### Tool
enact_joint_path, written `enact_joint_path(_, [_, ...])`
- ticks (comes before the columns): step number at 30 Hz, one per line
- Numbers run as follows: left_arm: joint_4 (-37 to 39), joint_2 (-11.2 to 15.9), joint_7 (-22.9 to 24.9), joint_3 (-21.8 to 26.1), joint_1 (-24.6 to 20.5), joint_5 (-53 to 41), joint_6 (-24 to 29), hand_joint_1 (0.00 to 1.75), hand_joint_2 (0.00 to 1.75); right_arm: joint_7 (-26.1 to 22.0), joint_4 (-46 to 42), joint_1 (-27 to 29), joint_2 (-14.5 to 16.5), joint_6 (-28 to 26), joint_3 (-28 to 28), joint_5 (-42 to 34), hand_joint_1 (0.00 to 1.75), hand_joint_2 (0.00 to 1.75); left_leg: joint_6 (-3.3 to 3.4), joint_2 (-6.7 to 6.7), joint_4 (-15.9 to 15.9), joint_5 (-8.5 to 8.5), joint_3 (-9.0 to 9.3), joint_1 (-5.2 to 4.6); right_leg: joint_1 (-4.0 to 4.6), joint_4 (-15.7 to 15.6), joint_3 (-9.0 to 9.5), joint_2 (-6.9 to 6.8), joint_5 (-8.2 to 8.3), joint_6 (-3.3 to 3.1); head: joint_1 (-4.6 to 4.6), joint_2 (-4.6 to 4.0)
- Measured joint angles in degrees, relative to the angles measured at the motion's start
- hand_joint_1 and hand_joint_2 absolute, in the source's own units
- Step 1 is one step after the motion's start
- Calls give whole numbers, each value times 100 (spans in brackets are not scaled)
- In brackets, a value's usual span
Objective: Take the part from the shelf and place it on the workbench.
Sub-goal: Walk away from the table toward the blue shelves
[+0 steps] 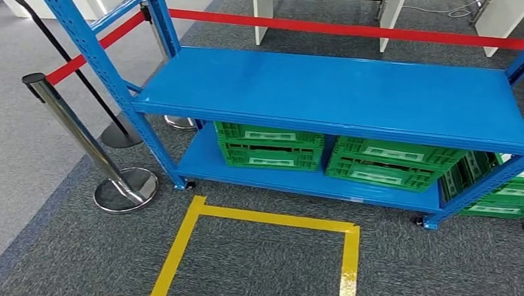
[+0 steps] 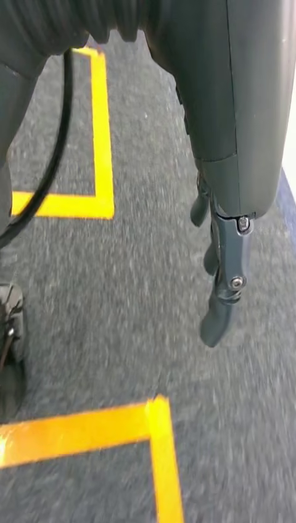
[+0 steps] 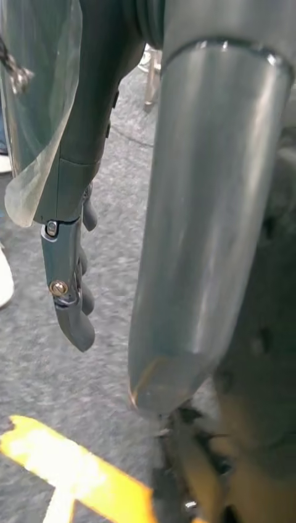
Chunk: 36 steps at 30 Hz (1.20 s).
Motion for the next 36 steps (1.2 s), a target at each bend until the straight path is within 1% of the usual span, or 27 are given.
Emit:
enact_joint_path(1, [0, 2, 1, 1, 0, -2, 0, 0, 175, 0, 0, 7, -1, -1, -1, 0, 0, 0, 23, 46, -35, 22, 9, 11, 4, 37, -36, -56, -31, 28, 9, 0])
enact_joint_path(2, [0, 0, 2, 2, 0, -4, 0, 0, 175, -1, 0, 8, -1, -4, -2, 0, 0, 0, 47, 103, -69, 43, 18, 24, 11, 173, -116, -151, -125, 52, 25, 0])
enact_joint_path(4, [1, -7, 2, 4, 4, -8, 0, 0, 175, -8, 0, -7, -1, -16, -2, -1, 0, 0, 77, 228, -98, 59, 21, 27, 20, 809, -438, -381, -474, 90, 63, 0])
enact_joint_path(5, [1, -10, 2, 6, 10, -9, 0, 0, 175, -13, 0, -12, -1, -21, -2, -2, 0, 0, 82, 297, -96, 57, 17, 24, 16, 1208, -629, -434, -651, 107, 75, 0])
enact_joint_path(6, [2, -10, 2, 8, 17, -11, 0, 0, 175, -16, 0, -11, -2, -24, -2, -2, 0, 0, 83, 365, -95, 55, 14, 21, 14, 1506, -764, -458, -746, 124, 76, 0])
enact_joint_path(7, [2, -9, 1, 10, 22, -16, -1, 0, 175, -17, 0, -4, -3, -25, -3, -3, 0, 0, 83, 427, -93, 52, 13, 19, 11, 1604, -797, -474, -732, 136, 76, 0])
enact_joint_path(8, [2, -9, 0, 12, 22, -24, -2, 0, 175, -15, 0, 3, -4, -25, -6, -4, 0, 0, 77, 479, -91, 48, 18, 20, 8, 1457, -702, -497, -608, 143, 78, 0])
enact_joint_path(9, [2, -14, -3, 13, 19, -33, -7, 0, 175, -13, 0, 7, -7, -25, -8, -5, 0, 0, 66, 526, -85, 41, 24, 21, 3, 1104, -498, -541, -418, 143, 78, 0])
enact_joint_path(11, [2, -21, -16, 15, 9, -46, -34, 0, 87, -15, 0, -7, -11, -28, -11, -7, 0, 0, 11, 590, -44, 10, 22, 5, 8, 310, -50, -668, -161, 117, 78, 0])
enact_joint_path(12, [2, -22, -30, 19, 5, -45, -56, 0, 44, -27, 0, -16, -11, -32, -11, -7, 0, 0, -25, 614, -22, -3, 14, -8, 15, 79, 82, -707, -119, 85, 73, 0])
enact_joint_path(13, [2, -22, -51, 26, 1, -37, -84, 0, 0, -49, 0, -16, -11, -38, -11, -7, 0, 0, -59, 630, -5, -9, 9, -21, 27, -5, 131, -717, -132, 48, 66, 0])
enact_joint_path(15, [2, -23, -114, 62, -9, 0, -147, 0, 0, -114, 0, 5, -11, -55, -12, -7, 0, 0, -116, 653, 6, -12, 12, -23, 34, 0, 127, -679, -121, -33, 58, 0])
enact_joint_path(17, [2, -25, -195, 103, -7, 34, -230, 0, 0, -183, 0, 16, -11, -67, -14, -5, 0, 0, -175, 548, 175, -156, -42, -4, 21, -9, 123, -651, -103, -102, 47, 0])
enact_joint_path(18, [2, -25, -236, 117, 2, 44, -281, 0, 0, -211, 0, 11, -11, -70, -15, -3, 0, 0, -201, 467, 427, -324, -144, 5, 14, -16, 122, -636, -94, -133, 38, 0])
enact_joint_path(20, [2, -23, -307, 138, 20, 51, -384, 0, 0, -246, 0, -1, -11, -70, -16, 2, 0, 0, -223, 351, 1207, -723, -475, 12, 26, -15, 112, -601, -90, -166, 24, 0])
enact_joint_path(21, [2, -22, -329, 146, 28, 53, -421, 0, 0, -256, 0, -1, -11, -70, -16, 4, 0, 0, -222, 334, 1549, -843, -626, 12, 37, -14, 111, -581, -90, -172, 23, 0])
enact_joint_path(22, [2, -22, -344, 152, 36, 53, -444, 0, 0, -262, 0, 2, -11, -69, -16, 5, 0, 0, -212, 328, 1713, -851, -700, 11, 48, -13, 114, -558, -90, -175, 21, 0])
enact_joint_path(23, [2, -22, -361, 157, 43, 54, -459, 0, 0, -267, 0, 4, -11, -69, -16, 7, 0, 0, -189, 326, 1638, -734, -668, 9, 60, -13, 122, -533, -91, -176, 21, 0])
enact_joint_path(25, [2, -20, -408, 165, 54, 54, -490, 0, 0, -278, 1, 5, -9, -77, -17, 7, 0, 0, -95, 309, 915, -291, -354, -15, 76, -14, 138, -488, -91, -175, 21, 0])
enact_joint_path(26, [2, -19, -432, 175, 53, 54, -506, 0, 0, -285, 3, 1, -6, -81, -18, 7, 0, 0, -41, 298, 521, -122, -188, -31, 91, -7, 138, -473, -93, -170, 23, 0])
enact_joint_path(27, [2, -19, -451, 190, 49, 53, -519, 0, 0, -291, 4, -2, -3, -87, -18, 7, 0, 0, -2, 286, 237, -32, -71, -50, 96, 0, 126, -463, -91, -158, 20, 0])
enact_joint_path(28, [2, -20, -463, 207, 47, 52, -525, 0, 0, -295, 6, -3, 1, -91, -18, 8, 0, 0, 21, 278, 95, -14, -22, -66, 94, 4, 106, -458, -85, -139, 21, 0])
enact_joint_path(30, [2, -24, -476, 236, 50, 51, -532, 0, 0, -301, 7, 0, 2, -93, -18, 10, 0, 0, 38, 277, 20, -14, -12, -74, 88, -3, 84, -454, -66, -82, 13, 0])
enact_joint_path(32, [2, -27, -480, 249, 57, 47, -543, 0, 0, -302, 7, 6, -1, -92, -18, 14, 0, 0, 77, 287, -57, 37, 7, -48, 83, 117, 13, -459, -159, -16, 27, 0])
enact_joint_path(33, [2, -32, -482, 252, 54, 43, -551, 0, 0, -302, 7, 6, -2, -93, -18, 16, 0, 0, 98, 292, -95, 61, 16, -32, 81, 322, -85, -461, -289, 14, 47, 0])
enact_joint_path(35, [2, -41, -484, 258, 45, 36, -560, 0, 0, -304, 7, 5, -3, -93, -16, 26, 0, 0, 120, 306, -107, 75, 5, -25, 60, 1027, -415, -465, -653, 67, 77, 0])
enact_joint_path(36, [2, -43, -484, 262, 45, 36, -564, 0, 0, -304, 6, 7, -3, -93, -16, 34, 0, 0, 121, 313, -105, 75, -2, -25, 47, 1373, -575, -467, -786, 91, 83, 0])
